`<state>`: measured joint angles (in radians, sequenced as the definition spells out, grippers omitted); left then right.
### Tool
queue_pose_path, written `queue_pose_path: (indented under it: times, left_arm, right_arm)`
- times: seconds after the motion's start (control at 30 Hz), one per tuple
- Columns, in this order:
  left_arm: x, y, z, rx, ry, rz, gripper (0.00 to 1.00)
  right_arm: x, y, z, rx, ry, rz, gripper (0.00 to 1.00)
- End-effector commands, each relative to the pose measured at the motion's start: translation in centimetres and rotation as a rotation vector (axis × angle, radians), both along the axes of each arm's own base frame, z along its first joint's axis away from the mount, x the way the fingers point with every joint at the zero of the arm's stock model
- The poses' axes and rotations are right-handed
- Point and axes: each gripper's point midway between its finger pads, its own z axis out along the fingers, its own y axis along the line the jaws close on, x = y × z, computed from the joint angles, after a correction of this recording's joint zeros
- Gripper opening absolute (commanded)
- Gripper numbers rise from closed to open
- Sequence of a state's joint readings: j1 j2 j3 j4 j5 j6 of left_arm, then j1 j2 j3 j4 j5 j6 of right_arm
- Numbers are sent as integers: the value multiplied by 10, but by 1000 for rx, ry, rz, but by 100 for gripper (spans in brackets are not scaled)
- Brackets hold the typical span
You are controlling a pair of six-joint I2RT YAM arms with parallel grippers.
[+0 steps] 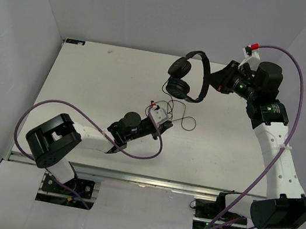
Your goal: Wrap the headphones
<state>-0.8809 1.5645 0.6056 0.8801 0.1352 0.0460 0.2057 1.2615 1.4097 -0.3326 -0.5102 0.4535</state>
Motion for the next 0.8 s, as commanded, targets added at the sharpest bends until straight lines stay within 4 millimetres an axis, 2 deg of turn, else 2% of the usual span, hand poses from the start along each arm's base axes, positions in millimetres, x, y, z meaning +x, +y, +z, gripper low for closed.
queue_pose_path:
  times: [0.0,0.07,0.17,0.47,0.6,0.63,0.73,0.77]
  left_arm:
    - [-5,-8,17,-45,-17,-18,32]
    - [-7,-9,14,-49,-9,-16,43]
    - [-8,-11,16,-61,-10,-13,51]
    - [2,-25,16,-46,-19,-12,53]
    - [9,-25,16,-53,-26,23,61]
    - [10,-25,17,-55,-28,26,59]
    - [11,-30,20,-59,-30,12,39]
    - [10,-33,17,-51,-20,1,37]
  right_arm:
    - [-6,0,34,93,-62,9,8]
    - [-5,1,34,107,-51,14,8]
    - [-6,0,33,115,-42,11,8]
    - [-9,-3,39,167,-19,22,8]
    - [-11,-5,43,185,-16,24,8]
    - [-12,-5,42,188,-12,26,8]
    - [-14,-4,43,206,-5,38,8]
    - [-14,-4,41,212,4,41,8]
